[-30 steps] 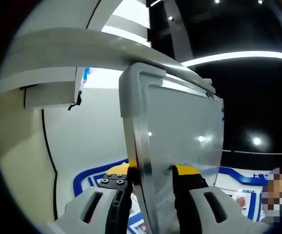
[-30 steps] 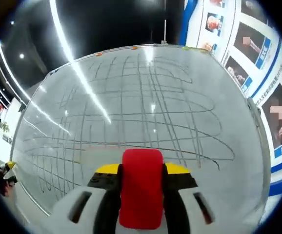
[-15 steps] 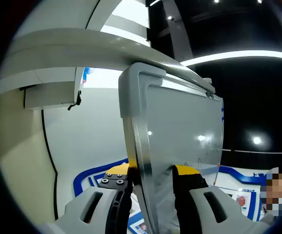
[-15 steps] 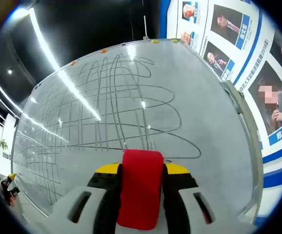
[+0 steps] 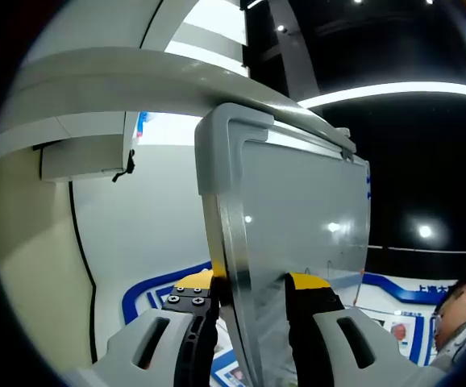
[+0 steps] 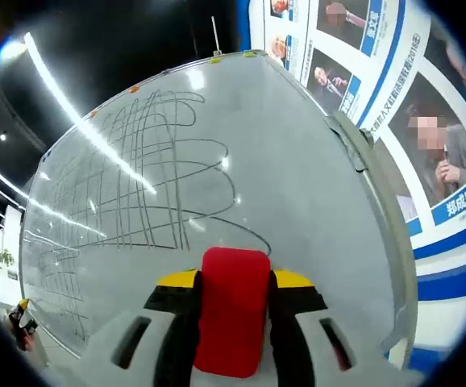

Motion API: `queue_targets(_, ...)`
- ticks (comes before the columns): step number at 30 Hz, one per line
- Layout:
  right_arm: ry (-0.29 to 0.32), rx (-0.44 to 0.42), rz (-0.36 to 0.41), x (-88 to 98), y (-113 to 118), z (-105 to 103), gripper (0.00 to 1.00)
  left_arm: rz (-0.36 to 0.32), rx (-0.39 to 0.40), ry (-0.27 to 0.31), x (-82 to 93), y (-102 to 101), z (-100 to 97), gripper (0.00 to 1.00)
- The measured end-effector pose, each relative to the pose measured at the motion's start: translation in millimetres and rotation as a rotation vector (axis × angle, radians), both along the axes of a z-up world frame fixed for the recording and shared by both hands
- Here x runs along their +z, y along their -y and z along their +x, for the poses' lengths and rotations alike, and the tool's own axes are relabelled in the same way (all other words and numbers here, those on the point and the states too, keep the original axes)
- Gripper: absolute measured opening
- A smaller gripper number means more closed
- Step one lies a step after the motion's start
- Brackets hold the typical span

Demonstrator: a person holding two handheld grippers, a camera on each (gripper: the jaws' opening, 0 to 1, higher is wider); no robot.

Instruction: Wipe the writing off the whiteboard with the eraser

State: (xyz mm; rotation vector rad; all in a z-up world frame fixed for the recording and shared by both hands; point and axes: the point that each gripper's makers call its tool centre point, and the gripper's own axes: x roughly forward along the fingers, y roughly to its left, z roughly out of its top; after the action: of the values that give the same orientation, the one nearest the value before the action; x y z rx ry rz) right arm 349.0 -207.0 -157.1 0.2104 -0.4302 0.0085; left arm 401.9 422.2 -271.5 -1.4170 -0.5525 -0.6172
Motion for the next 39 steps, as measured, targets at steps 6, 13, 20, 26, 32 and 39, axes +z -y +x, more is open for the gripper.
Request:
queue_targets(6,0.017,-0.004,0.025,-2.2,4.6,-0.5,0.28,0.001,-0.002,-0.001,0.3,-0.3,-0.2,0.35)
queue_targets(13,-0.069,-0.004,-0.013,1.8,10.1,1.8,0.28,0.004,-0.012,-0.012,1.0,-0.5,0.2,0.36)
queue_targets(20,-0.050,-0.016,-0.063,21.9,17.2,-1.2,0.28,0.000,-0.002,-0.004,1.2,0.0,-0.7,0.36)
queue_targets(26,0.032,-0.072,0.006,25.7,16.0,-2.6,0.28,-0.011,0.007,-0.007,0.9,-2.7,-0.5,0.36)
queue_targets(32,0.096,-0.063,0.061,26.2,-9.1,-1.1,0.28,-0.015,0.008,-0.005,0.3,-4.0,-0.2,0.36)
queue_targets(39,0.138,-0.083,0.010,33.5,-47.7,1.4,0.28,-0.016,0.010,-0.006,-0.1,-4.9,0.2,0.36)
